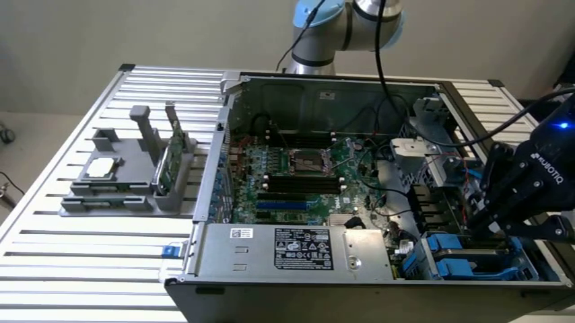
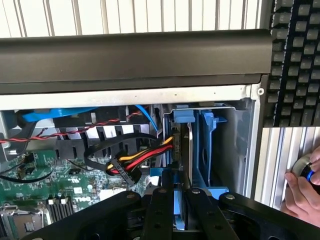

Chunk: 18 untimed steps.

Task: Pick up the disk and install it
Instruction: 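Insert the second disk wire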

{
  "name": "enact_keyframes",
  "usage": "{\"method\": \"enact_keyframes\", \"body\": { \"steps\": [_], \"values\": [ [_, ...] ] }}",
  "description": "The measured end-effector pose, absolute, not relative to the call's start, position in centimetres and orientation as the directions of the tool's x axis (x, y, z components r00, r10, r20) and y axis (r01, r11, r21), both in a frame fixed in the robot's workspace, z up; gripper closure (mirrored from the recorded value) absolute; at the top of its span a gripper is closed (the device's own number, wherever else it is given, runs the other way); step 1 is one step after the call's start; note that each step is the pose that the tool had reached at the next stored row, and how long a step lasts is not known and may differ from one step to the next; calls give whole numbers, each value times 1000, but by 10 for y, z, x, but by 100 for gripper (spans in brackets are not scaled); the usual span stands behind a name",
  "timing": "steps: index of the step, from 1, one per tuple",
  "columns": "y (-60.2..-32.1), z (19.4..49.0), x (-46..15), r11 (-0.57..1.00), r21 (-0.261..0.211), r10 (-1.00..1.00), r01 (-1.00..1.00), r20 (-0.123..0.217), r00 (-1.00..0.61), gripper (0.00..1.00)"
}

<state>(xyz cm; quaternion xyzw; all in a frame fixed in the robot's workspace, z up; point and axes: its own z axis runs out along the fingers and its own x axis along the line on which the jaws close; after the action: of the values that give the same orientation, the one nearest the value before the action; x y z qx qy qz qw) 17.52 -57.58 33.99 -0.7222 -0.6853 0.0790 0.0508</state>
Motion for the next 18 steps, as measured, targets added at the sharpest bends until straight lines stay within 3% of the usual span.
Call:
{"method": "enact_keyframes", "body": {
  "steps": [18],
  "values": [
    [-581,334,178,-43,-183,999,982,-18,41,84]
  ]
}}
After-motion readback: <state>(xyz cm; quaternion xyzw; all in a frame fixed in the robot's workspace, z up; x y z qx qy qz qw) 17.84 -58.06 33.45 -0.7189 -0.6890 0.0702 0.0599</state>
